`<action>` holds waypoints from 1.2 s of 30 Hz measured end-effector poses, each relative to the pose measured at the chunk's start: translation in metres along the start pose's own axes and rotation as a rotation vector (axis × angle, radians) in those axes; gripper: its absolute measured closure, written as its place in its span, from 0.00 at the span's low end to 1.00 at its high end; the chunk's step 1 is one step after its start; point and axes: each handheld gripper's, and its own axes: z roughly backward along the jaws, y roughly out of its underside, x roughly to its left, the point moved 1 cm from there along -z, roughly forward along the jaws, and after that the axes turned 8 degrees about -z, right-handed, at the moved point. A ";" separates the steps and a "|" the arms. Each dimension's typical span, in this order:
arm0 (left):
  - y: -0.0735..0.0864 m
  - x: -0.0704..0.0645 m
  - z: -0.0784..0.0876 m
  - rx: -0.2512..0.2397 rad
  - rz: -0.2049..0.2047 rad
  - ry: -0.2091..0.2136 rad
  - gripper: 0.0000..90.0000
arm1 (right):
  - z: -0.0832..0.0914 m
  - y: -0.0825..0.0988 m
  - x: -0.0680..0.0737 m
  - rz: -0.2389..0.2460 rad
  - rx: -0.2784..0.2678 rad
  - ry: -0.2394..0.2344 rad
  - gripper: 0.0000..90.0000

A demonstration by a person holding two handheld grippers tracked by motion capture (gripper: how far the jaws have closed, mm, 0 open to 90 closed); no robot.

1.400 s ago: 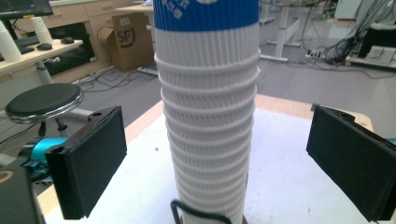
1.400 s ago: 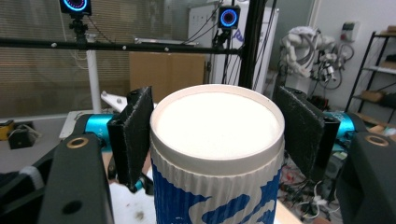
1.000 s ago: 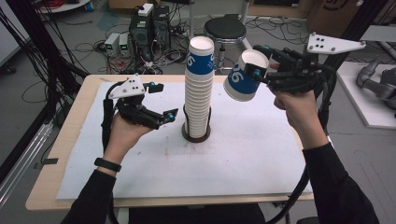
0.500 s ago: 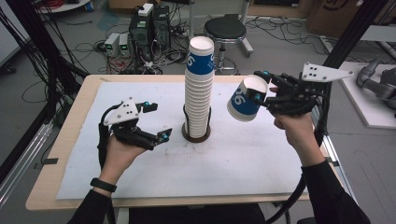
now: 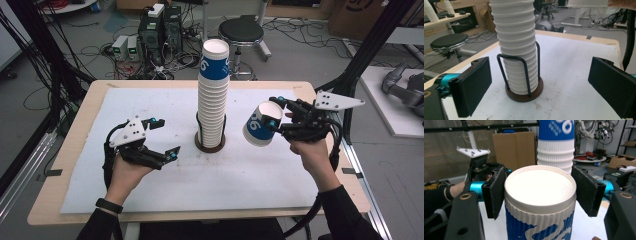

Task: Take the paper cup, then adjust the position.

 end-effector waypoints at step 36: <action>-0.009 -0.028 -0.055 -0.056 0.044 0.210 0.06 | -0.013 0.039 -0.001 -0.065 0.010 -0.058 0.35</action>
